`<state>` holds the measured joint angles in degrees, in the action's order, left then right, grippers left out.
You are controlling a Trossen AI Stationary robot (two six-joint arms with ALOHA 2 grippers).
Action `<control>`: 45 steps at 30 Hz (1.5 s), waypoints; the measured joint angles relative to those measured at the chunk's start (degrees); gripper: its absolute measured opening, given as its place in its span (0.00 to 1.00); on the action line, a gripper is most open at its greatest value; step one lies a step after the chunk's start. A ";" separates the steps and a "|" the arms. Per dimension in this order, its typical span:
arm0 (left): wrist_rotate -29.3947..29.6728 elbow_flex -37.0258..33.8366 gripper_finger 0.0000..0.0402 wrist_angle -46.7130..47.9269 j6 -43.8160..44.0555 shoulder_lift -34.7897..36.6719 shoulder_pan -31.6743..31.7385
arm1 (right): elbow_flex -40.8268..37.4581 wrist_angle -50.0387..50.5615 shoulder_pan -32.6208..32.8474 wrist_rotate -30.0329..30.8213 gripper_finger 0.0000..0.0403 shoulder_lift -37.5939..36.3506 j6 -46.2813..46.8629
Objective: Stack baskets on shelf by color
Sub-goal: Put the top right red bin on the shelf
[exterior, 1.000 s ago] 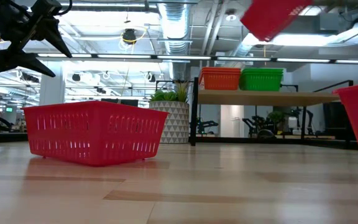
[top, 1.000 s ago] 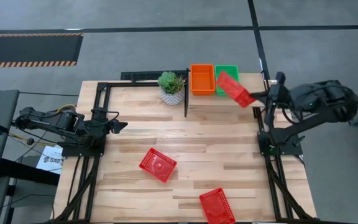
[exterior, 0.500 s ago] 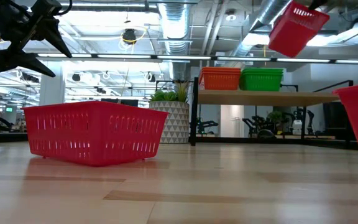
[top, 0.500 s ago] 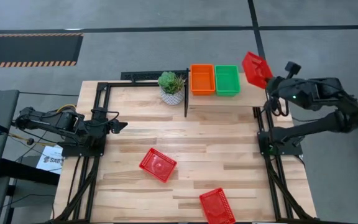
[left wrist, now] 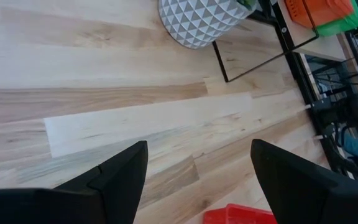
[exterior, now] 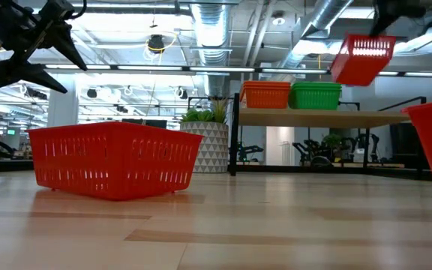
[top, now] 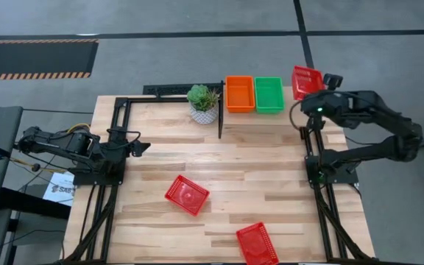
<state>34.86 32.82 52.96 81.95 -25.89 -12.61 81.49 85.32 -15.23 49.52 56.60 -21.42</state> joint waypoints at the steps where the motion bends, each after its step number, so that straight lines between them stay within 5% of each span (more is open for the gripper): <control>1: 0.01 0.00 0.68 0.05 0.00 0.00 0.01 | -1.59 -0.18 -0.23 0.01 0.00 -0.07 0.08; 10: 0.38 0.00 0.68 0.14 1.14 0.00 0.01 | -13.12 -10.03 -1.21 -0.11 0.00 -6.72 -4.37; 22: 0.10 0.00 0.68 0.38 2.82 0.00 0.00 | -23.46 -25.34 -11.02 -5.23 0.00 -10.28 -17.18; 32: 0.06 0.00 0.68 0.38 3.14 0.00 0.01 | -28.70 -26.44 -17.63 -10.84 0.00 -10.50 -21.44; 45: 0.15 0.00 0.68 0.35 3.39 0.00 -0.01 | -29.31 -27.13 -18.05 -16.26 0.02 -10.41 -25.16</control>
<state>35.01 32.82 53.31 85.34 -25.89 -12.62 52.18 58.20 -33.27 33.26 46.19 -46.59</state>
